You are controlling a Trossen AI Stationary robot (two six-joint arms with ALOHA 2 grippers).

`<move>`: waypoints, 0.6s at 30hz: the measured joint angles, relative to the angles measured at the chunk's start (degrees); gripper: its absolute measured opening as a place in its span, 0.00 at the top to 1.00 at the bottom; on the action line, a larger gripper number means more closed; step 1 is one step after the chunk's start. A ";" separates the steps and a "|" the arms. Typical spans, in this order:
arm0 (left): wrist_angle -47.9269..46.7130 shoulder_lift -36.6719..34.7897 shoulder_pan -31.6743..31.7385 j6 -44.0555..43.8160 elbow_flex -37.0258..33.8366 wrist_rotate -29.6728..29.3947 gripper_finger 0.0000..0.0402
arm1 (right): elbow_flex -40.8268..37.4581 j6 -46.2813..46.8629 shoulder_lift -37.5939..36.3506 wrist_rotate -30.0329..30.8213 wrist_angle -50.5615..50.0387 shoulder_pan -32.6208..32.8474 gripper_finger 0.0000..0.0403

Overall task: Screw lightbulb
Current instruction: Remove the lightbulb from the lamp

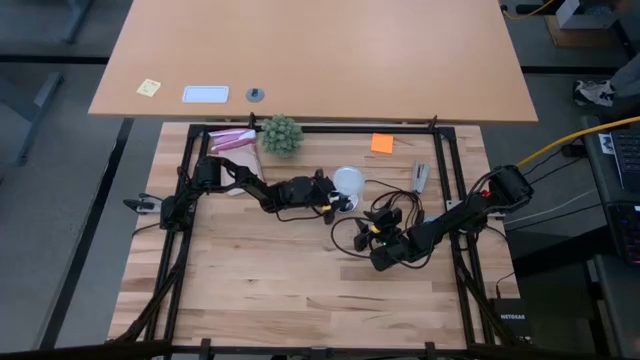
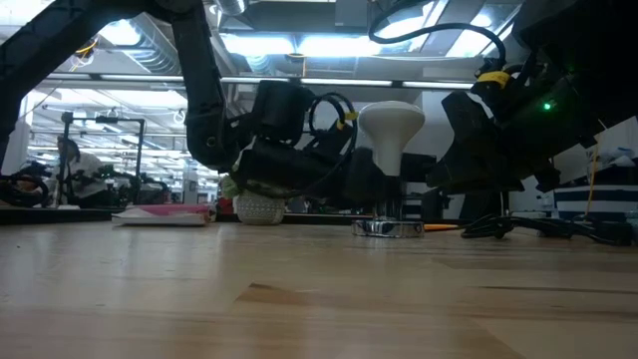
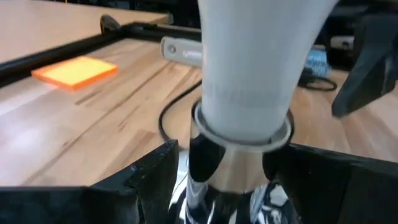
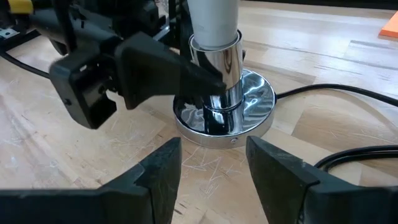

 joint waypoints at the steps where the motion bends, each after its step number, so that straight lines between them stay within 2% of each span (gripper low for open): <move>1: -0.65 0.00 -0.03 0.00 0.01 0.00 0.40 | 0.00 0.00 0.00 0.00 0.00 0.00 0.53; 8: -5.00 0.00 -0.18 -0.01 0.01 -0.01 0.40 | 0.00 0.00 0.00 -0.06 -0.18 0.00 0.53; 18: -5.33 -0.02 -0.19 -0.31 0.02 0.00 0.40 | -0.02 0.02 0.00 -0.10 0.31 0.00 0.53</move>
